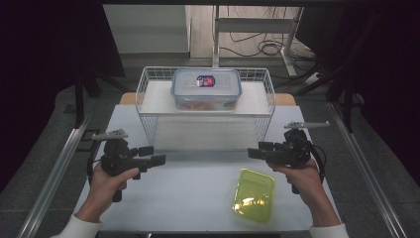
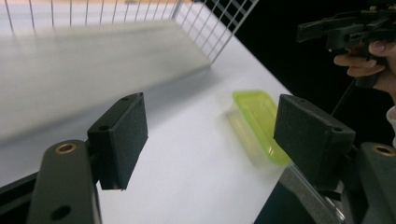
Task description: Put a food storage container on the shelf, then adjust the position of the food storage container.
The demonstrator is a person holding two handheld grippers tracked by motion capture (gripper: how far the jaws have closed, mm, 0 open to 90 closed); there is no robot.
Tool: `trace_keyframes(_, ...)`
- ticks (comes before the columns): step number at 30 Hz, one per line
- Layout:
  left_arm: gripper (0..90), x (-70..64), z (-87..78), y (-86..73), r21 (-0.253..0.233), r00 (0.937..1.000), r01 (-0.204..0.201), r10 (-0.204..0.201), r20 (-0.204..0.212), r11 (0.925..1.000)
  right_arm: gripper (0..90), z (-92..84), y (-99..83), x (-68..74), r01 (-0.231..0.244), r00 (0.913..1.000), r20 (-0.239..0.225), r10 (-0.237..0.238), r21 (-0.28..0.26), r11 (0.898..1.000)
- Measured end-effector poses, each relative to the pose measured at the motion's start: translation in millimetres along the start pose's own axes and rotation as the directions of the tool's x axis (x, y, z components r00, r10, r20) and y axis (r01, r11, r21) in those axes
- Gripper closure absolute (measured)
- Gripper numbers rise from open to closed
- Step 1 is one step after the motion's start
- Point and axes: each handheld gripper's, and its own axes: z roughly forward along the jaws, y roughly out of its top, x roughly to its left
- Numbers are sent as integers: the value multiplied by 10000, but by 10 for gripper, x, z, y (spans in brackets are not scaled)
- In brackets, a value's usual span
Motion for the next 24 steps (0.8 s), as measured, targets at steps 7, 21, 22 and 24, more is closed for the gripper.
trace_keyframes(7,251,71,51,-267,379,9997,150,-143,-173,9992,339,25,-306,-43,123,9994,313,-139,516,9986)
trace_keyframes(21,248,117,141,-516,889,9976,278,-221,-652,9957,361,-79,-600,-84,157,9961,850,-236,925,9956)
trace_keyframes(22,247,122,142,-527,903,9976,278,-219,-656,9955,365,-103,-630,-83,196,9954,912,-289,1010,9947)
trace_keyframes(24,246,130,147,-548,955,9974,271,-205,-696,9951,377,-145,-693,-89,191,9936,1083,-315,1143,9933)
